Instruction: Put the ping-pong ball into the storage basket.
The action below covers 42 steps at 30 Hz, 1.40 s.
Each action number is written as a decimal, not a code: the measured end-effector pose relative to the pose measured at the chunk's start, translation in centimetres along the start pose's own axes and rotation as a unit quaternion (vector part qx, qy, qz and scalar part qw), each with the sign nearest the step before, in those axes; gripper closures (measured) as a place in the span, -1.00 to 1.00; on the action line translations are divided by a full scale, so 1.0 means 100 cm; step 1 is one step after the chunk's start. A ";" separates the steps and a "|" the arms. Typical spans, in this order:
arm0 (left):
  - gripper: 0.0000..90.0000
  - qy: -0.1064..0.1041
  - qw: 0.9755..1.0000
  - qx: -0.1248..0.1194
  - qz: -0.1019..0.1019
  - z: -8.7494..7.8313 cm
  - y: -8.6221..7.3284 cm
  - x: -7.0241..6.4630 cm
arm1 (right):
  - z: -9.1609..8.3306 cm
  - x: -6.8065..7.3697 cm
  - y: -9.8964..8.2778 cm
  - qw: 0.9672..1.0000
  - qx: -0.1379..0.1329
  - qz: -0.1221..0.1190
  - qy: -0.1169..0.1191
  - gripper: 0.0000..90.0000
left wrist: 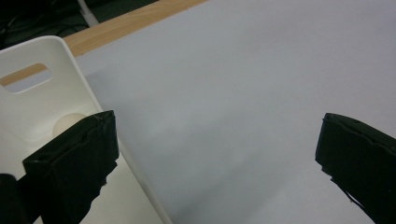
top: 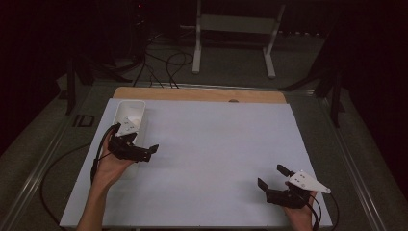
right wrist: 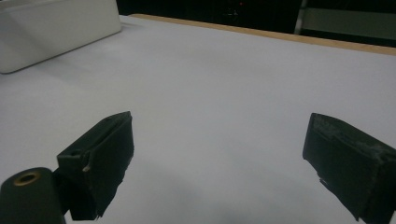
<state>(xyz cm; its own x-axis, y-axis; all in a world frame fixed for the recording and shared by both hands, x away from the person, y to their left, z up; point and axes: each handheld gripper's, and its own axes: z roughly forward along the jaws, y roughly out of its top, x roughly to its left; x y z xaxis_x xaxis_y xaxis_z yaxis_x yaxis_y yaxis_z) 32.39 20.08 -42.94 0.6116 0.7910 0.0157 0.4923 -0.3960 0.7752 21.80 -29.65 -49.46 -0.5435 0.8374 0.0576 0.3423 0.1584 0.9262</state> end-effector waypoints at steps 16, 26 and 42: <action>-1.00 -0.018 0.999 -0.037 -0.001 -0.007 -0.013 -0.011 | 0.001 0.000 0.001 1.000 -0.001 0.000 0.000 -0.81; -1.00 -0.028 0.997 -0.072 0.001 -0.009 -0.026 -0.020 | 0.002 -0.001 0.001 1.000 0.000 0.001 0.001 -0.81; -0.99 -0.036 0.991 -0.128 -0.009 -0.013 -0.046 -0.027 | 0.005 -0.001 0.003 1.000 0.000 0.001 0.001 -0.81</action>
<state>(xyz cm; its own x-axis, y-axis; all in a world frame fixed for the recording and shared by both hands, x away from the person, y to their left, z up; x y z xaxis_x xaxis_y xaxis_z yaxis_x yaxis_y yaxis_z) 27.73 20.34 -45.73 0.6504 0.7587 -0.0378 0.3357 -0.2425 0.9102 22.29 -29.45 -49.38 -0.5449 0.8364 0.0599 0.3424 0.1567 0.9264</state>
